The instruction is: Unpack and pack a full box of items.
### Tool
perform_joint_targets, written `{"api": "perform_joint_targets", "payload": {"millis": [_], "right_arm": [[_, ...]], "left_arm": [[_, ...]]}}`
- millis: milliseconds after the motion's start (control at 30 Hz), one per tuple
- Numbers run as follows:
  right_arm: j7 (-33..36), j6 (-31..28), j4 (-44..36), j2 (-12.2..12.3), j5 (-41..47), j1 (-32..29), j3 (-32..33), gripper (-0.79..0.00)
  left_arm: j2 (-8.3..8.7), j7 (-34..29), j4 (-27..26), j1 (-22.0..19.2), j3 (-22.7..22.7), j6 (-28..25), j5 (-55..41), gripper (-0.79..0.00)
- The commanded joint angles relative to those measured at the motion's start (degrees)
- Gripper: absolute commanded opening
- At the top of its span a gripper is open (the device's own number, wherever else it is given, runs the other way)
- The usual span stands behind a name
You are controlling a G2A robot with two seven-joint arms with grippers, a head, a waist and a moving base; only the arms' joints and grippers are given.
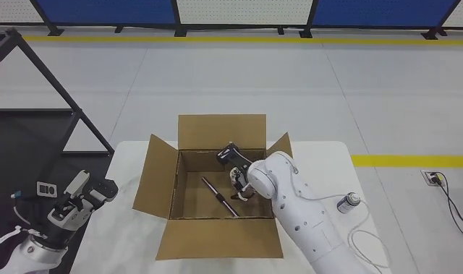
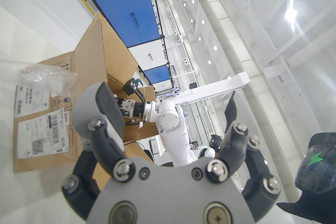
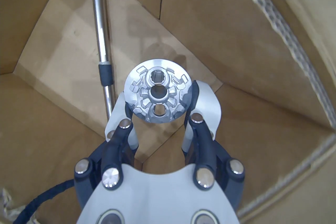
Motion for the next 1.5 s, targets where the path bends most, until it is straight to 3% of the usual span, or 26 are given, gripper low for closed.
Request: {"api": "perform_joint_targets", "payload": {"millis": [0, 133, 233, 700, 867, 1267, 1467], "right_arm": [[2.07, -0.86, -9.75, 1.07, -1.11, -4.88, 2.08, -0.785], [3.84, -6.43, -25.87, 2.80, 1.53, -13.87, 6.30, -0.785], [4.36, -9.77, -32.79, 3.74, 4.96, -18.09, 9.55, -0.785], [3.90, -9.76, -32.99, 3.75, 4.98, -18.26, 9.51, -0.785], [1.85, -12.23, -42.59, 4.52, 7.53, -21.84, 11.08, -0.785], [2.19, -14.10, -73.77, 7.69, 18.99, -39.76, 30.26, -0.785], [-1.23, -14.78, -73.95, 8.99, 24.48, -46.55, 43.50, -0.785]], "left_arm": [[0.00, 0.00, 0.00, 0.00, 0.00, 0.00, 0.00, 0.000], [0.00, 0.00, 0.00, 0.00, 0.00, 0.00, 0.00, 0.000], [0.00, 0.00, 0.00, 0.00, 0.00, 0.00, 0.00, 0.000], [0.00, 0.00, 0.00, 0.00, 0.00, 0.00, 0.00, 0.000], [0.00, 0.00, 0.00, 0.00, 0.00, 0.00, 0.00, 0.000], [0.00, 0.00, 0.00, 0.00, 0.00, 0.00, 0.00, 0.000], [0.00, 0.00, 0.00, 0.00, 0.00, 0.00, 0.00, 0.000]]}}
